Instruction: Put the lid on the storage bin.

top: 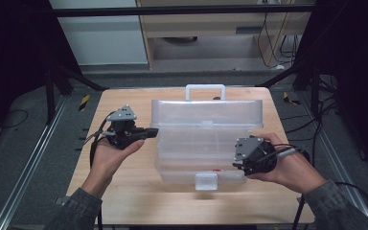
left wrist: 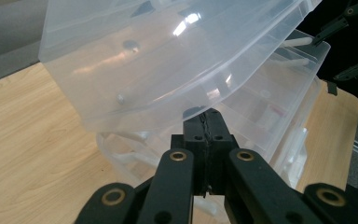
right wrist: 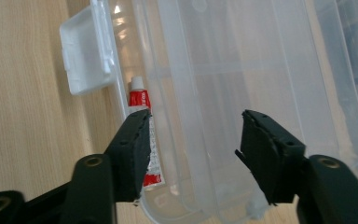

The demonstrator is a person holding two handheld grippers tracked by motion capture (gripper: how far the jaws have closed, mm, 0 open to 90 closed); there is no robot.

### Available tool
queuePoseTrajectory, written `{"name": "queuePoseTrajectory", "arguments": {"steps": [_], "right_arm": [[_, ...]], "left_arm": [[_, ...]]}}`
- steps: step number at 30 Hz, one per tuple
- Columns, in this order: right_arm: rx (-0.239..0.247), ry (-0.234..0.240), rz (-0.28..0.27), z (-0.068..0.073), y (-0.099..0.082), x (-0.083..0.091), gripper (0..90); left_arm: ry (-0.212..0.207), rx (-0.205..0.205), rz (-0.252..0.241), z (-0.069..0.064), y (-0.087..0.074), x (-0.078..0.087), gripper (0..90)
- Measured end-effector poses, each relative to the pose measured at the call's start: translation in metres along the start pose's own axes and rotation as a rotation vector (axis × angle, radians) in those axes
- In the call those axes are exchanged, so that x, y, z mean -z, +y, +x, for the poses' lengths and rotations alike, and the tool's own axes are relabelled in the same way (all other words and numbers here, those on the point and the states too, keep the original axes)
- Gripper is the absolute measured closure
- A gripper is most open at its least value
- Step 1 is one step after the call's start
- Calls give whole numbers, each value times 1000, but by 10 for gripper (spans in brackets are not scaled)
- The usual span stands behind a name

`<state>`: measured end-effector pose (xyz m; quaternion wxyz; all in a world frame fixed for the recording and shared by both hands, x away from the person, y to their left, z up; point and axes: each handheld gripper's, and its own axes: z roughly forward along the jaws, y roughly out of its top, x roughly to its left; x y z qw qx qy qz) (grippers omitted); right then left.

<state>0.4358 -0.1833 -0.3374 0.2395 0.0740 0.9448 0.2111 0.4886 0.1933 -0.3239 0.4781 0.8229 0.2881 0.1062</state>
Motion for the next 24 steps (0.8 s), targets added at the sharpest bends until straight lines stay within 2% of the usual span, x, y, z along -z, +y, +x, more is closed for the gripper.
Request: {"name": "queuePoseTrajectory", "arguments": {"steps": [9, 24], "right_arm": [[-88, -53, -6, 7, -23, 8, 310], [-157, -88, -1, 10, -48, 19, 273]], "left_arm": [[-13, 0, 16, -4, -11, -3, 895], [-19, 1, 24, -10, -24, -4, 896]]}}
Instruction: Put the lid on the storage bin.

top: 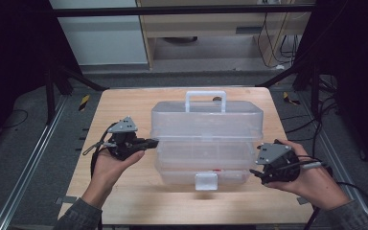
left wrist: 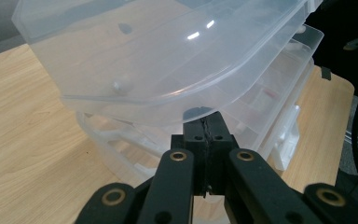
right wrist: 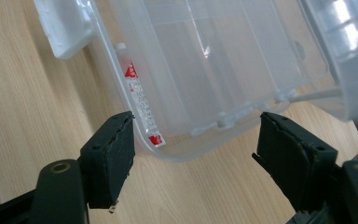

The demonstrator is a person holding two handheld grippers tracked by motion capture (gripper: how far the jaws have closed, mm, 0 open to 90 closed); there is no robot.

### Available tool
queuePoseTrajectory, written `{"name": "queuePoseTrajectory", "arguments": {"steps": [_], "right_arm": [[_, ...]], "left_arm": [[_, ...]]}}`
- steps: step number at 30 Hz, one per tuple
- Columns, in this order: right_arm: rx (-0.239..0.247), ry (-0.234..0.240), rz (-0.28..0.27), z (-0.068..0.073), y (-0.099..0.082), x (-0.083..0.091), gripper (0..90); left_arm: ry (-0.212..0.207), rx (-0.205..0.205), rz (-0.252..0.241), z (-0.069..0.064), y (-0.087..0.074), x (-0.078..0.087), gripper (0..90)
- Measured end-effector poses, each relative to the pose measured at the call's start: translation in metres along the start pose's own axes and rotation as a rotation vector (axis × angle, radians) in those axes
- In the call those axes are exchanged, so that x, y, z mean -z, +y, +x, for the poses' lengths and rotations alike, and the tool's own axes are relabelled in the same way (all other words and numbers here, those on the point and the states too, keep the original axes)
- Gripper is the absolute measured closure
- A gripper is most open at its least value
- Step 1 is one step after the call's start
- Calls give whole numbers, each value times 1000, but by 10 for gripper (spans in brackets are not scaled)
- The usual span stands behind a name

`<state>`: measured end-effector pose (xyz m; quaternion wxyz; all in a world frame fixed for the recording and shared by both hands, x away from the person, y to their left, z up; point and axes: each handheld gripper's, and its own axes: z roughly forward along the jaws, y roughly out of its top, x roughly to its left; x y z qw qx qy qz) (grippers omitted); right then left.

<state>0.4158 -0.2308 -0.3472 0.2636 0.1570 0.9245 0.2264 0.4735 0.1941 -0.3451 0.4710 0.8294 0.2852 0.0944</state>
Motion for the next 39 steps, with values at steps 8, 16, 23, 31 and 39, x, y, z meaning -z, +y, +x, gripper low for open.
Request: {"name": "queuePoseTrajectory", "arguments": {"steps": [8, 16, 23, 31, 39], "right_arm": [[-36, -9, 14, -4, -13, 2, 266], [-84, -28, 18, -6, -27, 2, 254], [-131, -57, 30, -10, -41, 1, 236], [-174, -79, 28, -8, -53, -3, 226], [-191, -82, 39, -11, -59, -6, 223]], "left_arm": [[-5, 4, -3, -2, -7, -1, 896], [3, 0, -5, -3, -11, 1, 896], [8, -11, -6, -5, -15, 1, 896], [13, 1, 0, -2, -24, 2, 896], [9, 0, -5, -3, -29, -1, 896]]}}
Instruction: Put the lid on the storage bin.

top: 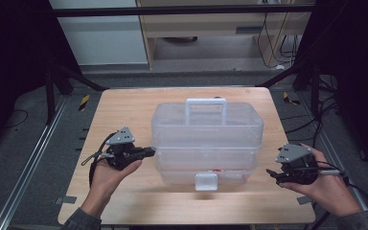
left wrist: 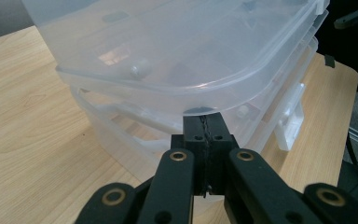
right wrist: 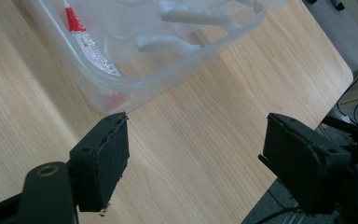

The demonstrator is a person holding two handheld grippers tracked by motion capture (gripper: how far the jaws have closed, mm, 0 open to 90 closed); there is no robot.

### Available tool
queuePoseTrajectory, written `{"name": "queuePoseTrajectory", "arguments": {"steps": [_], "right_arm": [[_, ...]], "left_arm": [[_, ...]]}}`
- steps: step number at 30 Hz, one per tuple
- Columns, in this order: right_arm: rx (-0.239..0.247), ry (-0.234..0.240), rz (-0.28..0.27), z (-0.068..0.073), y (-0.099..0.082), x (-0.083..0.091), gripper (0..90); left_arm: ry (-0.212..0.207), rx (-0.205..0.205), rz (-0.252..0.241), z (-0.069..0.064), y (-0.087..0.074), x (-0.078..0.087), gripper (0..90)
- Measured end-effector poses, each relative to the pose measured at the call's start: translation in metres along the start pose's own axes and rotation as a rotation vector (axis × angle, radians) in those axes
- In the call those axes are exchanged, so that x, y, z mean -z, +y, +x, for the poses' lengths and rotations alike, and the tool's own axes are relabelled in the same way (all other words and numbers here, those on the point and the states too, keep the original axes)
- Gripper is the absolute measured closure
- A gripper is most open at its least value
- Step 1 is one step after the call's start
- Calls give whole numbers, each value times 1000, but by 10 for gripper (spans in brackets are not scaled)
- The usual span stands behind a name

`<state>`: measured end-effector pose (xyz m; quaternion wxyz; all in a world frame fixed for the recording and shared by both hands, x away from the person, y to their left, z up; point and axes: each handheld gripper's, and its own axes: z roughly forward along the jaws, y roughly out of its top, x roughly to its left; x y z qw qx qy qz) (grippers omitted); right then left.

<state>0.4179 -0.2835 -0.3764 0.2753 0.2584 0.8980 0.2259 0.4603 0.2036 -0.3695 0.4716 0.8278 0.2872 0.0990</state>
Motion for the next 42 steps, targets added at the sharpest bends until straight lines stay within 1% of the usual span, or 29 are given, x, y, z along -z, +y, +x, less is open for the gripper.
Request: {"name": "queuePoseTrajectory", "arguments": {"steps": [4, 6, 8, 12, 15, 21, 22, 32, 36, 42], "right_arm": [[-14, -5, 1, -2, -3, -1, 224], [-18, -7, 6, -2, -6, -3, 223], [-19, -7, 8, -2, -7, -3, 224], [-29, -5, 14, -2, -10, -6, 224], [-33, -1, 14, -2, -13, -9, 223], [-42, -2, 25, -2, -15, -13, 224], [-43, 2, 29, -1, -16, -15, 224], [-54, 13, 30, -1, -18, -22, 223], [-59, 8, 33, -3, -18, -24, 224], [-68, 6, 30, -4, -20, -26, 224]], "left_arm": [[-4, -1, 3, 0, -3, -1, 896], [3, -10, 9, -1, -5, -1, 896], [16, -12, 3, -3, -6, -1, 896], [5, -5, 2, -2, -9, -3, 896], [8, 5, 7, -1, -13, -5, 896], [-1, 3, 12, 0, -19, -7, 897], [1, -3, 15, 0, -19, -7, 897], [-8, 2, 28, 0, -26, -11, 897], [-9, 0, 39, 1, -30, -13, 897], [-10, 0, 44, 0, -32, -15, 897]]}}
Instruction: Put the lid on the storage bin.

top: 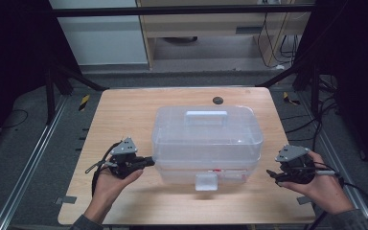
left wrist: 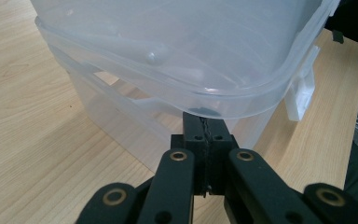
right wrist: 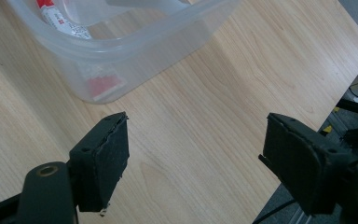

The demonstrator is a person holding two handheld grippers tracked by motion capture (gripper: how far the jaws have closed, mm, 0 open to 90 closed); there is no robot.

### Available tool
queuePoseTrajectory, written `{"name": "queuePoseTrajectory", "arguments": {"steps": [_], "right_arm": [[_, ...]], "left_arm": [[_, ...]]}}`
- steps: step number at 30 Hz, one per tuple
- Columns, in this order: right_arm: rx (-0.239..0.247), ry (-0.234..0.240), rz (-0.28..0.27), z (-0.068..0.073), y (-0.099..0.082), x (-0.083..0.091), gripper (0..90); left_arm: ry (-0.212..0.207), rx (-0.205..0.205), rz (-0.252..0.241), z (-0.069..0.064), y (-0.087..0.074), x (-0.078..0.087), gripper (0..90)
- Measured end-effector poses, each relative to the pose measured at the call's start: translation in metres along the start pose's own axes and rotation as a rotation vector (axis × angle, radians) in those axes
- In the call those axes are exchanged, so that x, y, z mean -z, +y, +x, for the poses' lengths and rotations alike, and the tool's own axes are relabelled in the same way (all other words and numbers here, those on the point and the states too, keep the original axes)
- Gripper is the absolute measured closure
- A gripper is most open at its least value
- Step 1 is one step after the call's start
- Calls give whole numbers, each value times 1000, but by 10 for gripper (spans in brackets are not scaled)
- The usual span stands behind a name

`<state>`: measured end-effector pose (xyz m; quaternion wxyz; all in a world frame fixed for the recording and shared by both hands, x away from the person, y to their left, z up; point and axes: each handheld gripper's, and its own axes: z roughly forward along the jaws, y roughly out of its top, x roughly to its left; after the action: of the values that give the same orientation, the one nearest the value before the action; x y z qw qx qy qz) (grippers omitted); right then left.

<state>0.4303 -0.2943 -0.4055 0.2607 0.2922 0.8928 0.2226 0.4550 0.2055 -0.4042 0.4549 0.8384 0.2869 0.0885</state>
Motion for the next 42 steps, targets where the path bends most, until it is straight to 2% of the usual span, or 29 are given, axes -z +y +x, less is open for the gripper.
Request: {"name": "queuePoseTrajectory", "arguments": {"steps": [14, 19, 21, 23, 29, 33, 36, 37, 40, 42], "right_arm": [[-51, -9, 9, -7, -10, -7, 223], [-54, -10, 10, -8, -10, -10, 223], [-57, -12, 11, -8, -9, -11, 223], [-59, -15, 12, -9, -8, -12, 221], [-83, -33, 23, -15, -7, -19, 213], [-114, -36, 39, -23, -7, -32, 214], [-145, -22, 68, -33, -7, -50, 230], [-145, -22, 68, -33, -7, -50, 230], [-164, -13, 89, -45, -5, -66, 243], [-172, -9, 92, -48, -4, -69, 247]], "left_arm": [[-2, -6, 22, 0, -4, -3, 897], [2, -16, 28, 1, -4, -2, 897], [22, -26, 40, 2, -5, -1, 897], [76, -52, 64, 6, -7, 2, 897], [193, -25, 111, 39, -13, 14, 896], [259, -2, 180, 67, -21, 14, 896], [276, 21, 224, 84, -26, 12, 896], [273, 32, 234, 89, -28, 11, 896], [285, 54, 253, 100, -30, 9, 896], [296, 65, 263, 106, -32, 7, 895]]}}
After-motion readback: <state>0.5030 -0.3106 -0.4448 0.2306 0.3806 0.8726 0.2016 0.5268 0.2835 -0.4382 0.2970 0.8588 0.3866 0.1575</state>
